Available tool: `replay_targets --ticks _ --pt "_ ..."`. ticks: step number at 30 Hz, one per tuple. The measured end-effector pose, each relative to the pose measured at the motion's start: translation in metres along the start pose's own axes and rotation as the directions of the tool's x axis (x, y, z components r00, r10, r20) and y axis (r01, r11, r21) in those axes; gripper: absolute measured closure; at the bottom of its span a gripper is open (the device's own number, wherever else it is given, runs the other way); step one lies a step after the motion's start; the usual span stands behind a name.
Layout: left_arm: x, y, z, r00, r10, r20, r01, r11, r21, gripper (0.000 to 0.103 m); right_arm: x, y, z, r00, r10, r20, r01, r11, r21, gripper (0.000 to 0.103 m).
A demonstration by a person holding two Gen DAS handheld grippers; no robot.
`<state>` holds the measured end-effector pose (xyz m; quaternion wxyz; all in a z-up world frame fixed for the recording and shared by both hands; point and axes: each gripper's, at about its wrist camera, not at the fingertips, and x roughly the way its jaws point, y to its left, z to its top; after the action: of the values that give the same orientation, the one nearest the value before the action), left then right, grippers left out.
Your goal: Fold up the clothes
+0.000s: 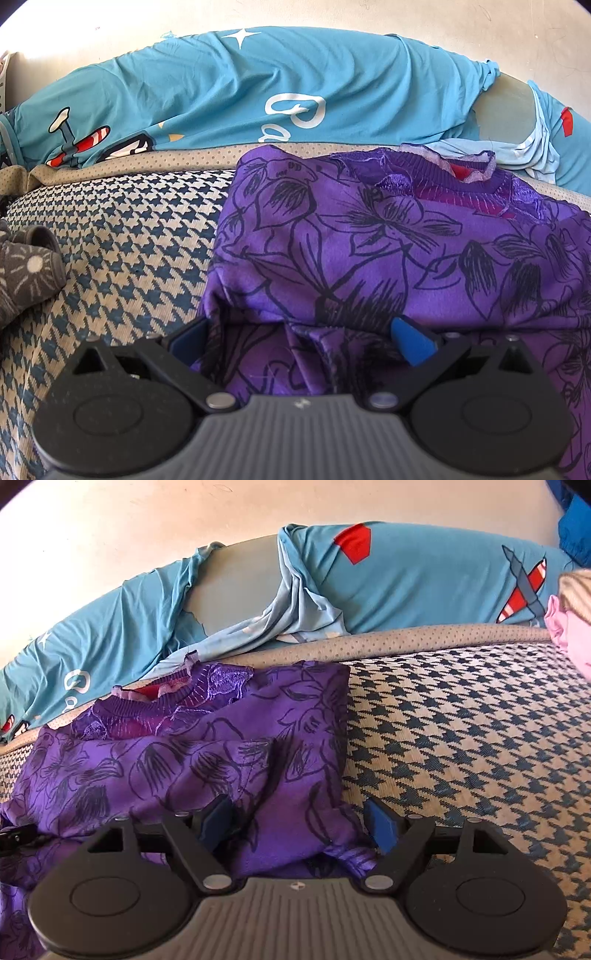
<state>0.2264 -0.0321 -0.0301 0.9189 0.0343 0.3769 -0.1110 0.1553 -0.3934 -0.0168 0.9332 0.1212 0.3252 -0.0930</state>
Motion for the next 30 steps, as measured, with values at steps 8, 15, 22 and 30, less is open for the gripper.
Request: replay_targets --ticks 8,15,22,30 --pt "0.000 0.000 -0.001 1.000 0.000 0.004 0.000 1.000 0.001 0.000 0.007 0.007 -0.004 0.999 0.022 0.030 -0.021 0.999 -0.037 0.042" --pt "0.000 -0.001 -0.001 1.000 0.000 0.008 0.000 1.000 0.001 0.000 0.007 0.011 -0.003 0.998 0.045 0.044 -0.044 0.998 -0.037 0.069" --pt "0.001 -0.001 -0.001 1.000 -0.001 0.007 0.001 1.000 -0.002 0.000 0.011 0.008 -0.003 0.998 0.042 0.035 -0.042 0.999 -0.002 0.060" --pt "0.000 -0.001 0.000 1.000 -0.003 0.006 0.003 1.000 -0.007 0.000 0.010 0.015 -0.005 0.998 0.029 0.056 -0.029 1.000 0.011 0.077"
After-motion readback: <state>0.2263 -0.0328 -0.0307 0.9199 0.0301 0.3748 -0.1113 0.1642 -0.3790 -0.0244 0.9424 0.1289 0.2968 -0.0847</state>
